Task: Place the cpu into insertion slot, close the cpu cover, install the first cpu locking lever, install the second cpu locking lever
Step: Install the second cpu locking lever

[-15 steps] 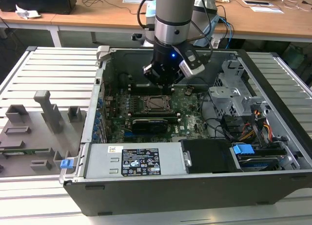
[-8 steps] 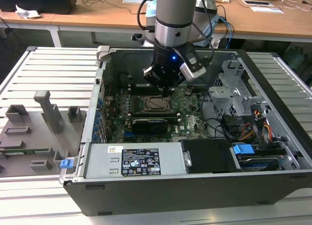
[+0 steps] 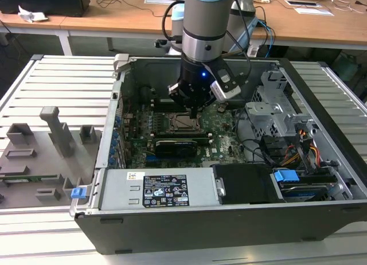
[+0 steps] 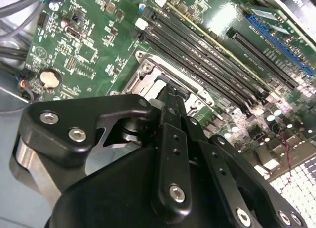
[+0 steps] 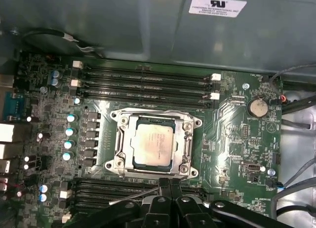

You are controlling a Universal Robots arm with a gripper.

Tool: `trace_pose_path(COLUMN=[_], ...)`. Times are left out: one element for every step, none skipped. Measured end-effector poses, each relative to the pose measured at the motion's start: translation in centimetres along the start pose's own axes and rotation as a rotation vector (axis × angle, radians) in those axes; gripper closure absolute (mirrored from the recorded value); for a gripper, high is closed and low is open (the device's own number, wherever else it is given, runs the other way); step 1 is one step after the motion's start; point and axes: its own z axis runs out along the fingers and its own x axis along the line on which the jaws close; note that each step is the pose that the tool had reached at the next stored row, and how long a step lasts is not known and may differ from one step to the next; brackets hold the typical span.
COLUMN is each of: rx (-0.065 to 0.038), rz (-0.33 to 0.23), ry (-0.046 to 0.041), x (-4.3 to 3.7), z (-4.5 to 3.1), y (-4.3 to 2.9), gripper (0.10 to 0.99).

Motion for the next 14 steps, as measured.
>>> trace_pose_path(rx=[0.000, 0.000, 0.000, 0.000, 0.000, 0.000, 0.000, 0.000, 0.000, 0.000, 0.000, 0.000, 0.000, 0.000], rz=[0.001, 0.002, 0.002, 0.002, 0.003, 0.004, 0.004, 0.005, 0.005, 0.005, 0.005, 0.005, 0.005, 0.005], ry=[0.0000, -0.0002, -0.0002, -0.0003, -0.0003, -0.0004, -0.0004, -0.0004, -0.0004, -0.0004, -0.0004, -0.0004, -0.0004, -0.0005], x=[0.01, 0.01, 0.01, 0.01, 0.02, 0.03, 0.04, 0.07, 0.09, 0.09, 0.11, 0.12, 0.13, 0.14], z=[0.03, 0.03, 0.04, 0.04, 0.04, 0.04, 0.04, 0.04, 0.03, 0.03, 0.02, 0.01, 0.02, 0.04], y=[-0.06, -0.11, -0.12, -0.12, -0.12, -0.12, -0.13, -0.16, -0.25, -0.33, -0.46, -0.63, -0.71, -0.76], gripper=[0.980, 0.980, 0.980, 0.980, 0.980, 0.980, 0.980, 0.980, 0.980, 0.980, 0.980, 0.980, 0.980, 0.980])
